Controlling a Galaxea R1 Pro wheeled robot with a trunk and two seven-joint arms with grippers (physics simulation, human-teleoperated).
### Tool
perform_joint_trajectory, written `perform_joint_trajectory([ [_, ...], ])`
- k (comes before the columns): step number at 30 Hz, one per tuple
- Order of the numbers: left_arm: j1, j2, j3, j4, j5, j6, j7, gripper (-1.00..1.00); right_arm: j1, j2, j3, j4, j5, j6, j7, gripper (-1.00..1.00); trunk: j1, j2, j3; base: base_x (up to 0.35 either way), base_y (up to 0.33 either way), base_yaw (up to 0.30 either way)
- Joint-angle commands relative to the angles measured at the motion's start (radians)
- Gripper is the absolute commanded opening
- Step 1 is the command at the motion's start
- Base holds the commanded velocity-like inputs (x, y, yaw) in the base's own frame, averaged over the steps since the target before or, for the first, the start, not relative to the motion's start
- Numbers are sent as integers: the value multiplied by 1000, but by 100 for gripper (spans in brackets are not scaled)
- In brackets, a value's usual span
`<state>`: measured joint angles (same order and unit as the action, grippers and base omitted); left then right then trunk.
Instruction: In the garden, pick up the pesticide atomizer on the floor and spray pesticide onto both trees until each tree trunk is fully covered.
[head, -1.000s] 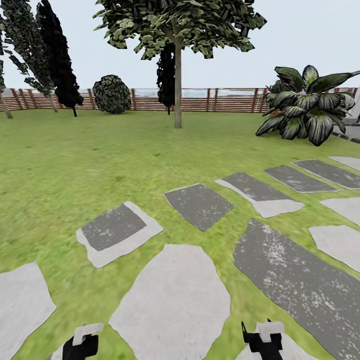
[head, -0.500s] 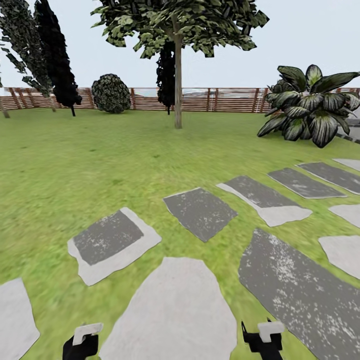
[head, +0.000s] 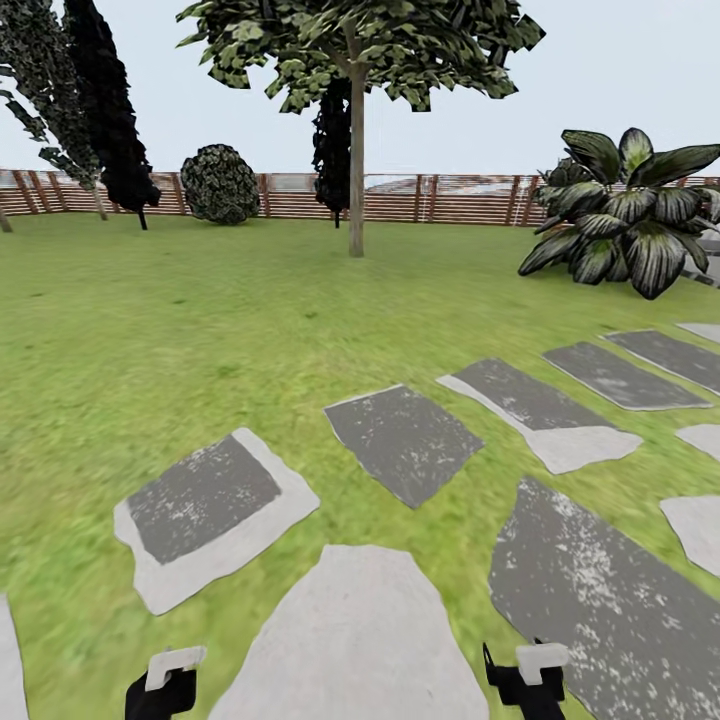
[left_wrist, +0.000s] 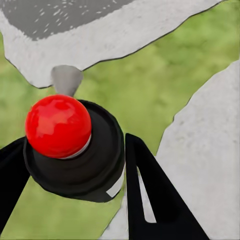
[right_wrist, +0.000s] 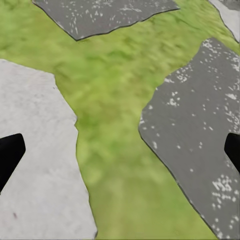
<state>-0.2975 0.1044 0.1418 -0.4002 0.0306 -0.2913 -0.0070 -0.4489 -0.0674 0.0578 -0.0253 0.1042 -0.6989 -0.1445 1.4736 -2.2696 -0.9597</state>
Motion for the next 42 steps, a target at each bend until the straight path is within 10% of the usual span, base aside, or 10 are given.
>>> perform_joint_trajectory([
  [1,0,0,1,1,3,-3,-1,-100,-1,0,5,1,9,-1,-10,100,0,0,-1,339,0,0],
  [42,-1,0,1,1,3,-3,-1,-100,-1,0,5,1,10,-1,-10,100,0,0,-1,340,0,0],
])
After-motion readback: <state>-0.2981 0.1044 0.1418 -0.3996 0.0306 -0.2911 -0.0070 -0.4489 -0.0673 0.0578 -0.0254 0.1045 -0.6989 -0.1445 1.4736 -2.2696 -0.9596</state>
